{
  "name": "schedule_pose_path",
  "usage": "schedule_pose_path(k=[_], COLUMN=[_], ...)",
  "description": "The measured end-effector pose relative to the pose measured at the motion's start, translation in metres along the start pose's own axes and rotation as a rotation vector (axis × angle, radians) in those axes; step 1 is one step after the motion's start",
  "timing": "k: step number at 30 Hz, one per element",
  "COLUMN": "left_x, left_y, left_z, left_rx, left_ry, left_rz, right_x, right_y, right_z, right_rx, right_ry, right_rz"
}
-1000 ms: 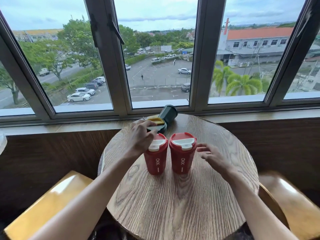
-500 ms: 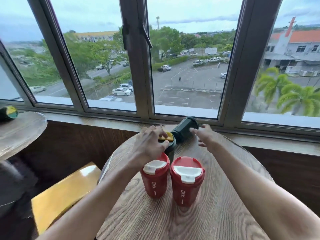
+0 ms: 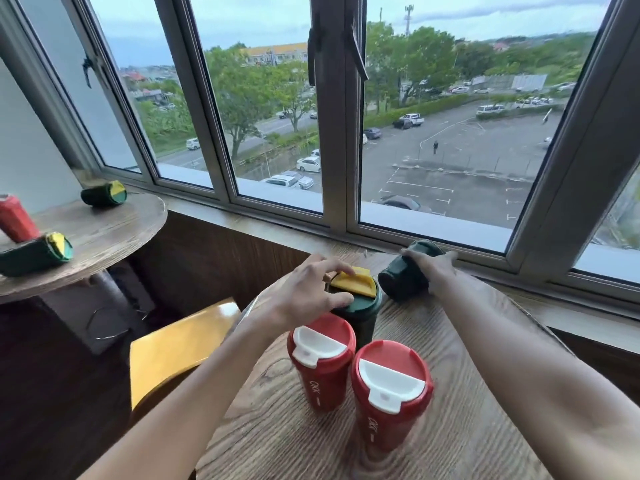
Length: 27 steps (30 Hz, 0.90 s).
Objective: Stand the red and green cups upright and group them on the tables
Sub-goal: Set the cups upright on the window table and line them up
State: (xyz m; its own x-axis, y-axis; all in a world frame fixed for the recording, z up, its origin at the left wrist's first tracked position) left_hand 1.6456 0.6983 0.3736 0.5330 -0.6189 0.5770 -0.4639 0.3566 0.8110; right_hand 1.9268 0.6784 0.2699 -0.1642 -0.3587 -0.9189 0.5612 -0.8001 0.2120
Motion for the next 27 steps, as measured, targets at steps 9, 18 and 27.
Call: schedule_pose_path(k=[9, 18, 27], left_x=[-0.015, -0.013, -0.015], left_y=[-0.007, -0.006, -0.005], left_z=[-0.001, -0.001, 0.002], left_rx=[-0.035, -0.063, -0.061], left_ry=[0.039, 0.057, 0.059], left_rz=[0.071, 0.163, 0.212], right_x=[-0.009, 0.015, 0.019], right_y=[0.014, 0.022, 0.032], right_z=[0.062, 0.100, 0.105], right_rx=[-0.035, -0.131, -0.232], right_ry=[0.670, 0.922, 0.792], right_rz=[-0.011, 0.117, 0.032])
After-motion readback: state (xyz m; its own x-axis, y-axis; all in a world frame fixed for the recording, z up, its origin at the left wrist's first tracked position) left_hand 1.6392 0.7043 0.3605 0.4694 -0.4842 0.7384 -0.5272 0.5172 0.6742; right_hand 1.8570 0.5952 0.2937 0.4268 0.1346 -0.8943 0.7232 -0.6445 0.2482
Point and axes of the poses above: each hand's wrist, its own z-axis away from the middle knuckle, its own y-axis out of the back of the hand, x = y × z, the point moved 7 cm from there along -z, towards the middle knuckle, and after that the axes turned 4 degrees about -z, right-handed, at the moved point
